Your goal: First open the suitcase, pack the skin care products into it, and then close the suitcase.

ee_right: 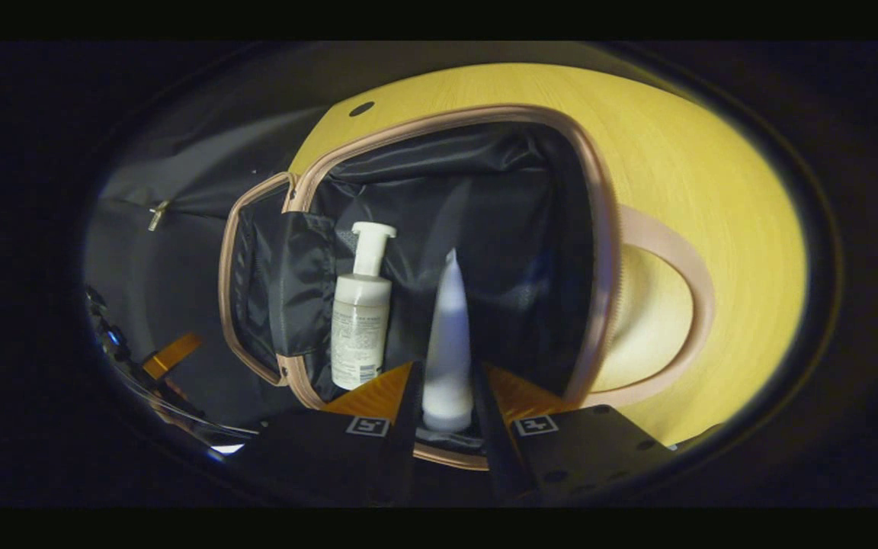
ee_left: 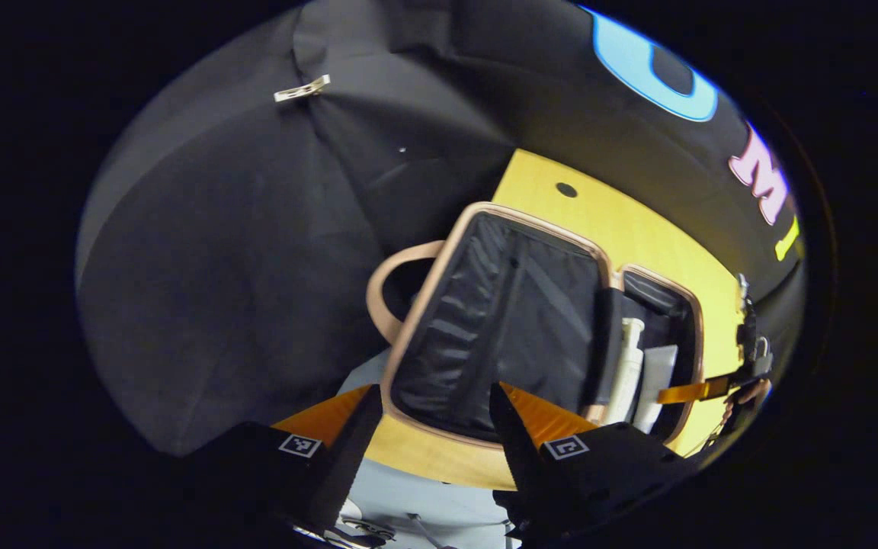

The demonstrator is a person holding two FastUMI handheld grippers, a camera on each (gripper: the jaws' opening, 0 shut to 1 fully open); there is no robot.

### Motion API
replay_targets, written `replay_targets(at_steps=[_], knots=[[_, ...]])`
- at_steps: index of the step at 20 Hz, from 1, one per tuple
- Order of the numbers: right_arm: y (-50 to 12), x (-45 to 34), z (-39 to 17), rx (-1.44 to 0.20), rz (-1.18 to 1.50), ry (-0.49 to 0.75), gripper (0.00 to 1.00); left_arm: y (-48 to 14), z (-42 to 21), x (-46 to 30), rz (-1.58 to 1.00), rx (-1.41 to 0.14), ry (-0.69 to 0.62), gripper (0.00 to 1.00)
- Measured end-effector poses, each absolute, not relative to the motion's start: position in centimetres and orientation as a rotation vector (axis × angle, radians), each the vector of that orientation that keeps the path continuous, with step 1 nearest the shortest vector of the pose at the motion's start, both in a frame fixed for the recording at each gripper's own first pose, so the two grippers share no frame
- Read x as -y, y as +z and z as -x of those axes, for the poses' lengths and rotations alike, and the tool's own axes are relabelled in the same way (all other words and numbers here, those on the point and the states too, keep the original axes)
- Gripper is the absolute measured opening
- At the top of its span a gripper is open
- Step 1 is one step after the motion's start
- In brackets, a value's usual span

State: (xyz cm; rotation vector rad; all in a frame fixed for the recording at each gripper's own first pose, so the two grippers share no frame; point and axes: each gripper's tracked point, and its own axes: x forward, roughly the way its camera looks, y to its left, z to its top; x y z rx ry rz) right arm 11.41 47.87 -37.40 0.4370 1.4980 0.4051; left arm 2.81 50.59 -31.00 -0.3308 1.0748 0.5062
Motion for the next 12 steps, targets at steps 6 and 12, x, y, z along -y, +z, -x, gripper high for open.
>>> replay_targets(at_steps=[6,12], knots=[[-31.2,-46.6,-13.6,-1.194,-0.387,0.539,0.65,-30.5,-5.9,-57.6,0.273,-1.041,0.560,0.90],[-28.8,-42.4,-13.4,-1.064,-0.349,0.537,0.81,-35.9,-9.3,-61.6,0.266,-1.149,0.559,0.90]])
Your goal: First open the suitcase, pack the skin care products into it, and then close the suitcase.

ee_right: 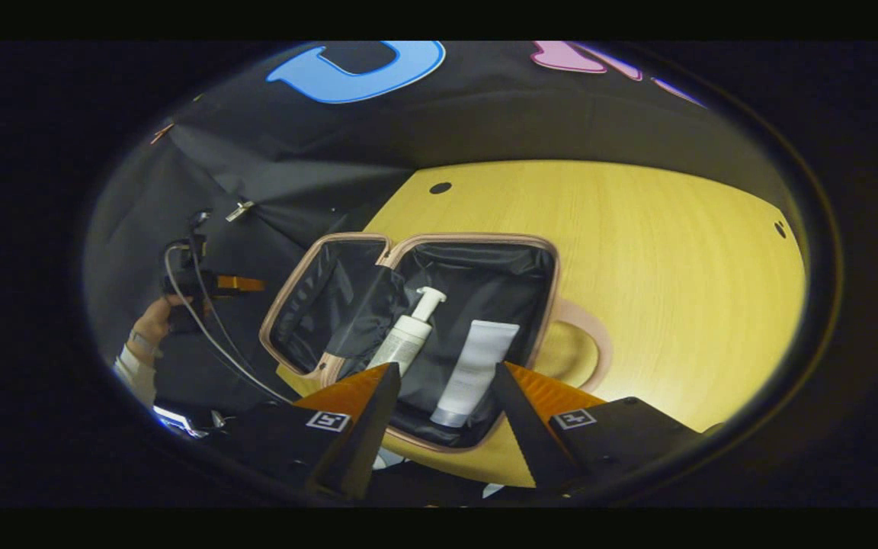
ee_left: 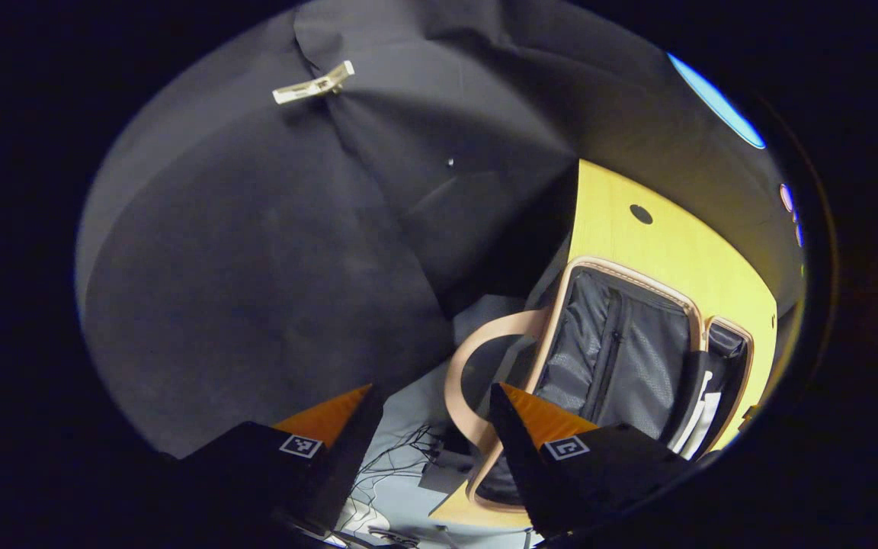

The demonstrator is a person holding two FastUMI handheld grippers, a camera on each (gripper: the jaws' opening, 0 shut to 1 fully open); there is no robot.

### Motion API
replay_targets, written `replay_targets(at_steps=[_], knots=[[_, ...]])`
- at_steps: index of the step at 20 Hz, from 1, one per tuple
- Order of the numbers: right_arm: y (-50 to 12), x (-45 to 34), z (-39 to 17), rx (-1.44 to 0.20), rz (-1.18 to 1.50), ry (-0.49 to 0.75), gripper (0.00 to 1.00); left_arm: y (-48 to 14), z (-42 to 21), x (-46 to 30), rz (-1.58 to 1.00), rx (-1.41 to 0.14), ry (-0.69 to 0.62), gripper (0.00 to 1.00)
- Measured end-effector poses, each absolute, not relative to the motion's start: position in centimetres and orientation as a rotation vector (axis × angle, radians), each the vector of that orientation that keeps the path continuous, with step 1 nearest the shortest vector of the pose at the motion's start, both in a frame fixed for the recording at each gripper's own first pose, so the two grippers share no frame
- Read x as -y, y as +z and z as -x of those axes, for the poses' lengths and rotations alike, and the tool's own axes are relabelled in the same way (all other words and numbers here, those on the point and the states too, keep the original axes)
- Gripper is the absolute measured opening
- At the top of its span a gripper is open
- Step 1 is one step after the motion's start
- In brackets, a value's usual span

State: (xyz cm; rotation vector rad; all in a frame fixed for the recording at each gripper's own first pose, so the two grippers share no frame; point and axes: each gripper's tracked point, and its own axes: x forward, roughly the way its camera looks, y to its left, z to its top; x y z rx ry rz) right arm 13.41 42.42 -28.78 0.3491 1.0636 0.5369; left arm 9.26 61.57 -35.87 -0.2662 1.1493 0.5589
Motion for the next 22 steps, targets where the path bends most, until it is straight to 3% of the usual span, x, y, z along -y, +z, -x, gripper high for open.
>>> replay_targets(at_steps=[9,11,14,22], knots=[[-29.6,-36.4,-11.7,-1.102,-0.364,0.401,0.81,-43.4,-10.1,-63.4,0.221,-1.334,0.555,0.84],[-29.5,-36.0,-11.7,-1.104,-0.380,0.388,0.81,-43.9,-10.8,-62.3,0.275,-1.347,0.513,0.76],[-29.2,-35.4,-11.8,-1.090,-0.391,0.375,0.81,-44.3,-11.1,-62.2,0.266,-1.348,0.520,0.20],[-28.4,-32.4,-11.7,-1.007,-0.352,0.395,0.81,-32.0,-12.8,-59.9,0.042,-1.177,0.414,0.13]])
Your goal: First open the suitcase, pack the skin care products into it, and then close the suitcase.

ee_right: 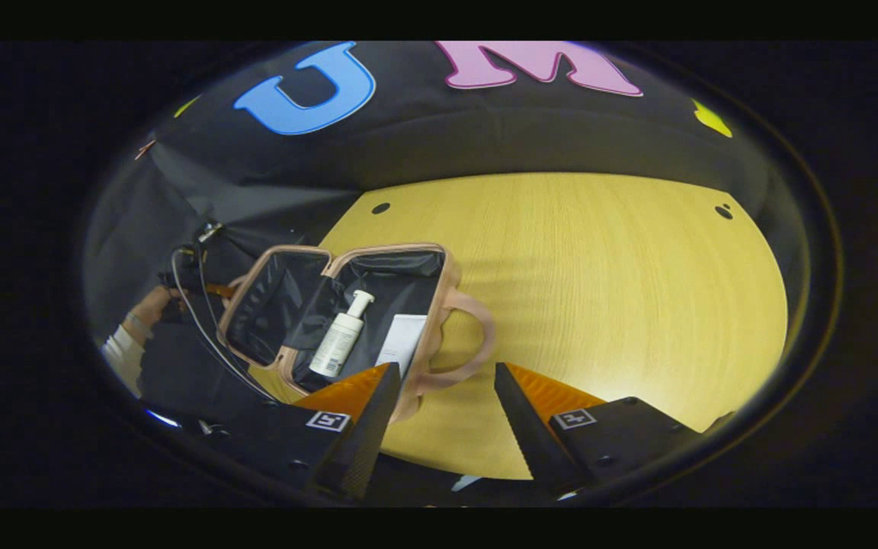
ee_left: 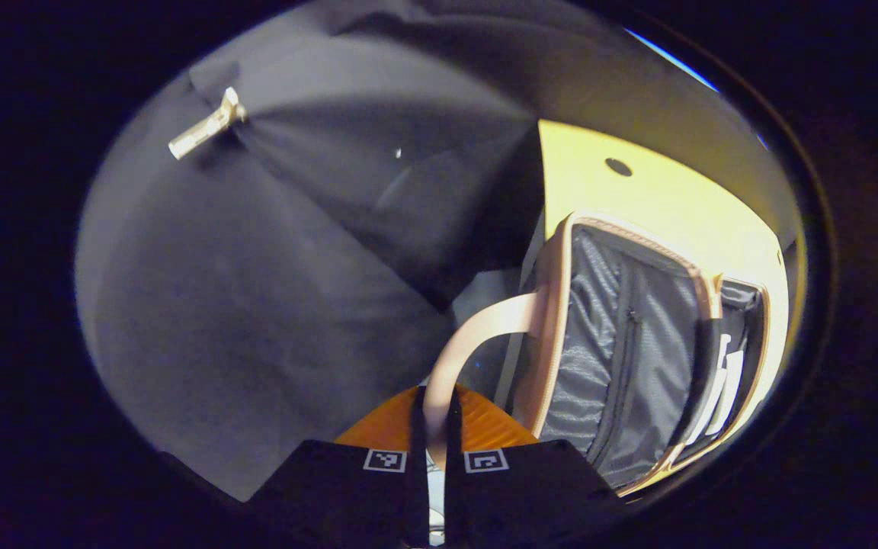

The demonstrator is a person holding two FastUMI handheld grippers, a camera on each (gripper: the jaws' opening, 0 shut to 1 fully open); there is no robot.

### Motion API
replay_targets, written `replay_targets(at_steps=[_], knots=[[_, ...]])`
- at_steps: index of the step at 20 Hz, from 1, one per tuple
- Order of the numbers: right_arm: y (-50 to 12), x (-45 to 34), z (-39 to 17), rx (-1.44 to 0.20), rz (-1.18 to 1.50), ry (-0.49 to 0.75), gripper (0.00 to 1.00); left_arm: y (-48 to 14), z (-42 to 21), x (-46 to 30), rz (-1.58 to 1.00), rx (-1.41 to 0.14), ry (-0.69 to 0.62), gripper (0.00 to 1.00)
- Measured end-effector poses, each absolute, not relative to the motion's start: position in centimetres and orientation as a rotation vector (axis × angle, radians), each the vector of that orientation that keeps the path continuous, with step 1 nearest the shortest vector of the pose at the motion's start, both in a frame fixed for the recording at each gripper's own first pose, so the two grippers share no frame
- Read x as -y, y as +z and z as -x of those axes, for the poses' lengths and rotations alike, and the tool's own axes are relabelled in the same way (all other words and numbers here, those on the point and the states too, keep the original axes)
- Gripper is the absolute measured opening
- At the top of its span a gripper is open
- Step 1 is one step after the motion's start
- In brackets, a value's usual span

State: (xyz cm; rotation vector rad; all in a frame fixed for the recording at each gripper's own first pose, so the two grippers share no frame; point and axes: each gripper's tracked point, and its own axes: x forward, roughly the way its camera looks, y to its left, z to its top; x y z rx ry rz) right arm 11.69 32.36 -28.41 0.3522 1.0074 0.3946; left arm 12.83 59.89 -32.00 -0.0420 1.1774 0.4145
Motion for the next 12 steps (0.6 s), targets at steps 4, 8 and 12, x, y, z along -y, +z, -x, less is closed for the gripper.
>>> replay_targets(at_steps=[4,8,12], knots=[[-27.7,-31.3,-11.0,-0.988,-0.366,0.435,0.81,-22.3,-14.2,-54.0,-0.003,-1.035,0.347,0.12],[-26.2,-29.7,-10.4,-0.945,-0.387,0.502,0.81,-14.3,-15.1,-45.8,-0.029,-0.905,0.309,0.11],[-25.7,-26.1,-9.4,-0.954,-0.363,0.554,0.81,-12.5,-17.1,-34.9,0.083,-0.780,0.234,0.11]])
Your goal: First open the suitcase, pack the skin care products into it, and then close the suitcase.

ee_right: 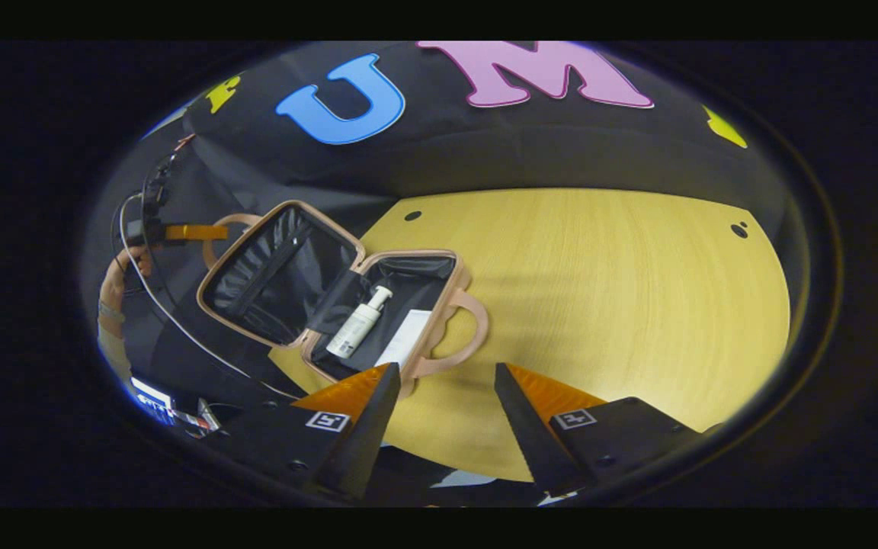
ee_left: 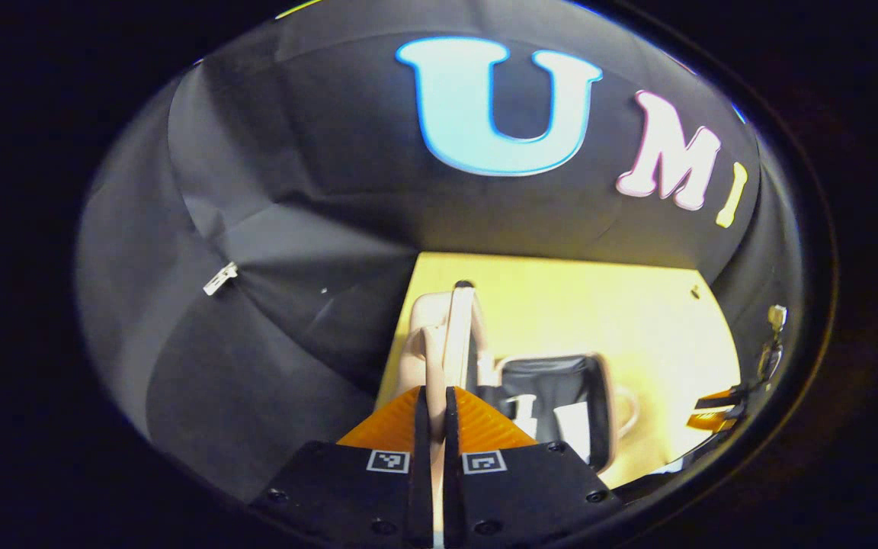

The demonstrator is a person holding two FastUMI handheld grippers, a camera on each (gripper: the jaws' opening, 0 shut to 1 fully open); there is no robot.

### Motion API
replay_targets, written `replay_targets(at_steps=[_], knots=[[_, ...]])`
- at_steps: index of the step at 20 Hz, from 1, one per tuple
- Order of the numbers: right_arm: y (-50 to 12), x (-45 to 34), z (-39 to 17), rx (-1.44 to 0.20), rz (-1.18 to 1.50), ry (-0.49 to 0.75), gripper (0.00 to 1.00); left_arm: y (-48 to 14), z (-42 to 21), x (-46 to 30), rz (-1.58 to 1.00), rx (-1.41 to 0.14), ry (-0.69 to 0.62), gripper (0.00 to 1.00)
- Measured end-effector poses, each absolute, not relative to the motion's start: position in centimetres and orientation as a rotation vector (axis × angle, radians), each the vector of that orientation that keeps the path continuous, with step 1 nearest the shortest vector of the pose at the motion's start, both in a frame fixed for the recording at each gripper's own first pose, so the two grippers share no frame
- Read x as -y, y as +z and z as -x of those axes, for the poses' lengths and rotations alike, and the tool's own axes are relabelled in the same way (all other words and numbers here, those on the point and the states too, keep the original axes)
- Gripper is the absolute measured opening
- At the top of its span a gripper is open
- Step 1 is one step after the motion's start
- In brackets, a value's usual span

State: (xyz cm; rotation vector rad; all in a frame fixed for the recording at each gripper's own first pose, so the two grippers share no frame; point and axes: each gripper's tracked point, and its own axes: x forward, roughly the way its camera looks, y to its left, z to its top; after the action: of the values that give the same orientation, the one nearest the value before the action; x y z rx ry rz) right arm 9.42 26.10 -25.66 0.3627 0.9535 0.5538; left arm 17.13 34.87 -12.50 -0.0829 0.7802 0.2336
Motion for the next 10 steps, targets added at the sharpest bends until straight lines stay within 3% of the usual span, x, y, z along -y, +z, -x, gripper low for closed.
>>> replay_targets(at_steps=[4,10], knots=[[-24.9,-21.8,-8.4,-0.945,-0.333,0.570,0.82,-12.1,-18.9,-23.1,0.235,-0.717,0.108,0.11],[-24.8,-15.5,-6.8,-0.938,-0.355,0.498,0.82,-19.8,-21.1,-9.3,0.300,-0.803,-0.008,0.11]])
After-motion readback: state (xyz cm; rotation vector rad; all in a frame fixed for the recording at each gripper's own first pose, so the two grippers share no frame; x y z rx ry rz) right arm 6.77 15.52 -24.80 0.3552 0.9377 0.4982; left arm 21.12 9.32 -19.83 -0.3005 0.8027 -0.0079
